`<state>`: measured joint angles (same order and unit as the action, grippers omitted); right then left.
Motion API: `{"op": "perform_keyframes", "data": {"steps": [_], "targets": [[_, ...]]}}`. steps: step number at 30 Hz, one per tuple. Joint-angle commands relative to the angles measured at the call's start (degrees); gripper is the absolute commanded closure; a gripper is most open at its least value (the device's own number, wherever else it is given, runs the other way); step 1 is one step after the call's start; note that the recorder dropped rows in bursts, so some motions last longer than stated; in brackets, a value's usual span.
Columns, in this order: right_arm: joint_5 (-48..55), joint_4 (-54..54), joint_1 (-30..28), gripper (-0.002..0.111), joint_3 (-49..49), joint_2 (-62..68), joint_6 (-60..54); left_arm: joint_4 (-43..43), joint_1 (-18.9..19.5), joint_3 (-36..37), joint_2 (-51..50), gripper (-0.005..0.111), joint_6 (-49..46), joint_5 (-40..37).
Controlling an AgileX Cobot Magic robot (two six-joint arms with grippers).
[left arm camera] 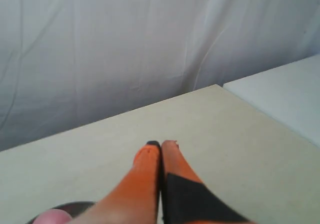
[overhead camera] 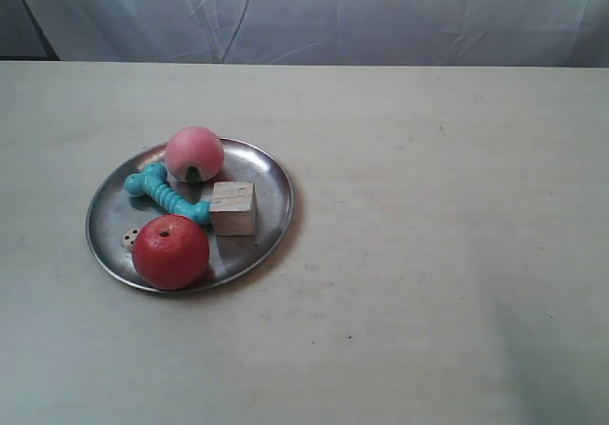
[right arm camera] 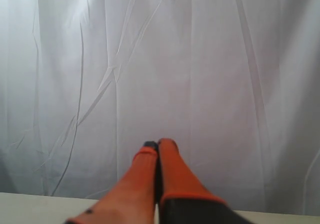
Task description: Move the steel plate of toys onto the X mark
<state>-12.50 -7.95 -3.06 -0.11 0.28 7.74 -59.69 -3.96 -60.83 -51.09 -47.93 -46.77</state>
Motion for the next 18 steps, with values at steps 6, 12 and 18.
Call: {"op": "perform_keyframes", "data": {"steps": [6, 12, 18], "targets": [[0.36, 0.97, -0.30, 0.109, 0.11, -0.28, -0.03, -4.66, -0.21, 16.85, 17.72, 0.107, -8.44, 10.06], [0.36, 0.97, -0.30, 0.109, 0.11, -0.28, -0.03, -4.87, -0.10, 28.82, 33.20, 0.107, -12.95, 18.96], [0.36, 0.97, -0.30, 0.109, 0.11, -0.28, -0.03, -0.23, -0.10, 32.65, 36.71, 0.107, -14.18, 22.35]]}}
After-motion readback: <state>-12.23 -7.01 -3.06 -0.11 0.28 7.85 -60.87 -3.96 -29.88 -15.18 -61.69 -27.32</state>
